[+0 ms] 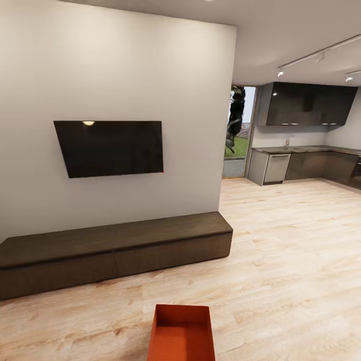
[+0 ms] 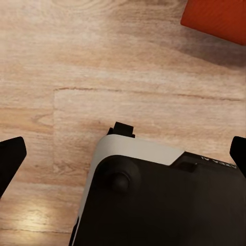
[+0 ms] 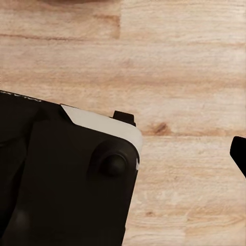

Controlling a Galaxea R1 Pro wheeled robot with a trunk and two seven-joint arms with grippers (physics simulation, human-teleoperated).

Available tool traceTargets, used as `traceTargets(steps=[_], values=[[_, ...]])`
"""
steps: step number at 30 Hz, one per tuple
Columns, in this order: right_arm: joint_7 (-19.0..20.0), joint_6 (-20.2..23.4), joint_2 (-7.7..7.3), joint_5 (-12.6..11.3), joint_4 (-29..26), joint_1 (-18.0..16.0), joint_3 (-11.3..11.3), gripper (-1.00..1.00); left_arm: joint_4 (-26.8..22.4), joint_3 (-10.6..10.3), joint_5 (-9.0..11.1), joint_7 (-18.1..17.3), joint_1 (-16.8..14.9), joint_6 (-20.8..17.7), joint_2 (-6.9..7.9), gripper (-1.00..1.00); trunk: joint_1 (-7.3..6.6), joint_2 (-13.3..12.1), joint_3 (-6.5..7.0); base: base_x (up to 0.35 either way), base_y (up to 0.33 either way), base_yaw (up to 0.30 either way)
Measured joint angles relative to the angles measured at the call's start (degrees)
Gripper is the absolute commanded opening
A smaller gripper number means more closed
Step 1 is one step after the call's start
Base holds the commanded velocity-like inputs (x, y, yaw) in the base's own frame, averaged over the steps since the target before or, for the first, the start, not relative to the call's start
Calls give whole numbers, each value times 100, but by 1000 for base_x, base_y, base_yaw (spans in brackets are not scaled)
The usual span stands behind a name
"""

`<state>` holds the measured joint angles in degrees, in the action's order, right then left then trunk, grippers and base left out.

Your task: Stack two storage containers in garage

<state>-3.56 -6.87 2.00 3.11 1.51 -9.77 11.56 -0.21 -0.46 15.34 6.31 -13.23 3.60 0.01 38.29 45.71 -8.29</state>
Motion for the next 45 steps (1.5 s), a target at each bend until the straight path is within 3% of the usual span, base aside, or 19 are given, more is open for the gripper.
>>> traceTargets(steps=[45], values=[[-1,0,1,-36,0,0,-28,100,7,0,22,0,0,26,-8,100,0,1,0,0,15,-17]])
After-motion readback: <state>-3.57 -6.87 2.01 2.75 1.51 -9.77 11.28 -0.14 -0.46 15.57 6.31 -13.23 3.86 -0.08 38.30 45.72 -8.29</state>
